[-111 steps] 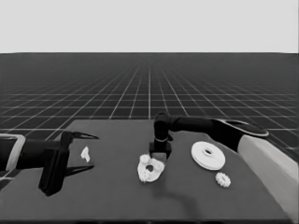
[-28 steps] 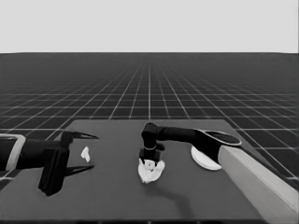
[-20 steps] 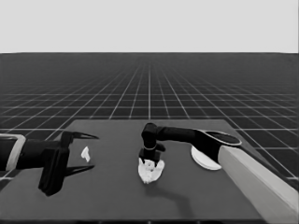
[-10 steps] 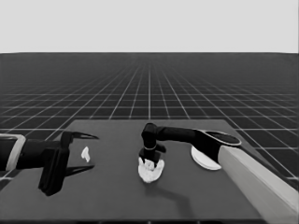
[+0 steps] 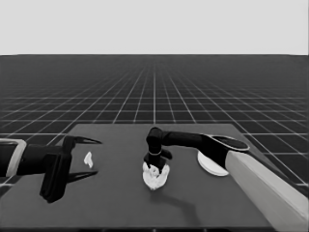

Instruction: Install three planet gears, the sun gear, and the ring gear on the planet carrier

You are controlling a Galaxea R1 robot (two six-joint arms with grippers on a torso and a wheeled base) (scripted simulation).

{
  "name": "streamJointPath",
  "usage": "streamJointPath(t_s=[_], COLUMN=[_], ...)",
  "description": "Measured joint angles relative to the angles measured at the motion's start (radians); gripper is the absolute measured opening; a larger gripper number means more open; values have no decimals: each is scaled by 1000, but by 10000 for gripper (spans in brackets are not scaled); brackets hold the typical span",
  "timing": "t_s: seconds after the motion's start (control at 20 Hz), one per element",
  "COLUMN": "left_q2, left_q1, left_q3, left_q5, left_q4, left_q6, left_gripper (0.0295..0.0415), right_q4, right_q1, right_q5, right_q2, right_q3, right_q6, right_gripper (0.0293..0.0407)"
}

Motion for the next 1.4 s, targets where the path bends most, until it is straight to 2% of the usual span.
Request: streamJointPath(t_s=[1.4], left_q2=[0], left_q1=[0], left_q3=[0], left_q5=[0], left_q4=[0], left_q6=[0], left_gripper=[385], right_q4=[0], right_q1=[0], right_q5=[0], right_q2=[0], right_q3=[0], right_q6=[293], right_gripper=[309])
